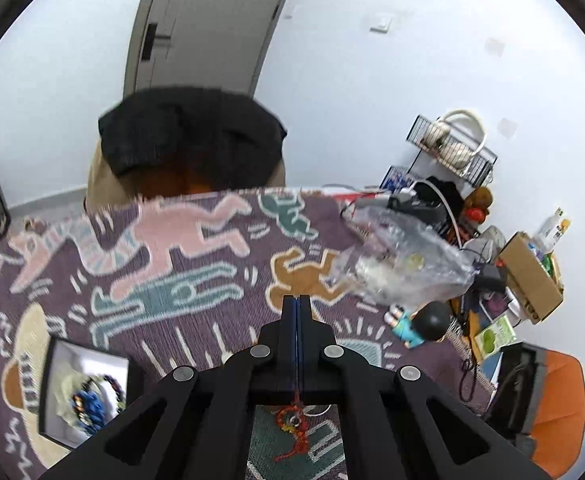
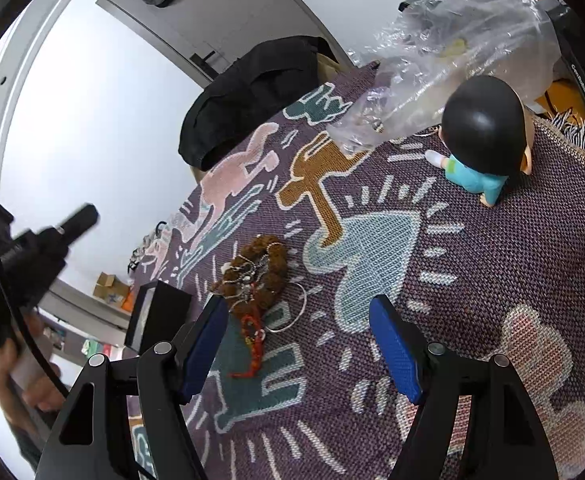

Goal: Organize jewelry

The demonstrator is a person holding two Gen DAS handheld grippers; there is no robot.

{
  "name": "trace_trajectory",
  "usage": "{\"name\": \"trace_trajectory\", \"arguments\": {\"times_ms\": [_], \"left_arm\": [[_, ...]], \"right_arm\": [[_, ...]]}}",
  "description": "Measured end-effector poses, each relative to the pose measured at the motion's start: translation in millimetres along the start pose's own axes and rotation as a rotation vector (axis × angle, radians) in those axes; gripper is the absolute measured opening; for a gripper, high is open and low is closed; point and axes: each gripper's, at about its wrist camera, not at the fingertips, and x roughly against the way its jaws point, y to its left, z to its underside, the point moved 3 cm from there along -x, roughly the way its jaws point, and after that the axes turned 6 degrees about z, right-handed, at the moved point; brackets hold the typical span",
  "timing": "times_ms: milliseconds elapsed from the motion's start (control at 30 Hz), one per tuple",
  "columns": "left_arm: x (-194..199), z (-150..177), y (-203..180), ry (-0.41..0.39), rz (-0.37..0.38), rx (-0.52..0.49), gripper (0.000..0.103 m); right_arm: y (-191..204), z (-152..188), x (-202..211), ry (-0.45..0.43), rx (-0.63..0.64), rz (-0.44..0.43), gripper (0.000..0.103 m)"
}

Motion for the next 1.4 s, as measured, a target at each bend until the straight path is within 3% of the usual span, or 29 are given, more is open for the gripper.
{"name": "trace_trajectory", "arguments": {"times_ms": [100,333,500,667,933,1000,1067,1233,1300,1400], "left_arm": [[-2,1,-5,0.021,-0.028,-0.026,0.000],[-48,36,-2,0.201,-0.025,-0.014,0.003],[-81,55,-1,0.277,-0.012,0.010,0.027],[-111,73,8,0.355,-0.045,0.035,0.027],[-113,75,23,0.342,-0.100,0.037,0.029],[-111,73,27,0.335,-0.121,0.025,0.055],[-109,73,31,0.324,-0.137,0.020,0.064],[-109,75,35,0.307,-0.112,0.051,0.063],[-106,74,27,0.295,-0.079,0.033,0.054],[-114,76,18,0.337,-0.083,0.009,0.039]], "right_arm": [[2,1,0,0.002,0.004,-0.004,0.074],[1,3,1,-0.002,0.000,-0.006,0.074],[-6,2,0,0.000,-0.013,-0.001,0.074],[-20,-1,0,-0.004,-0.039,0.009,0.074],[-32,-2,-3,-0.001,-0.060,0.018,0.074],[-32,-1,-6,0.007,-0.062,0.017,0.074],[-31,0,-8,0.011,-0.060,0.016,0.074],[-26,2,-10,0.013,-0.047,0.017,0.074],[-27,3,-11,0.015,-0.045,0.020,0.074],[-29,3,-14,0.020,-0.054,0.023,0.074]]}}
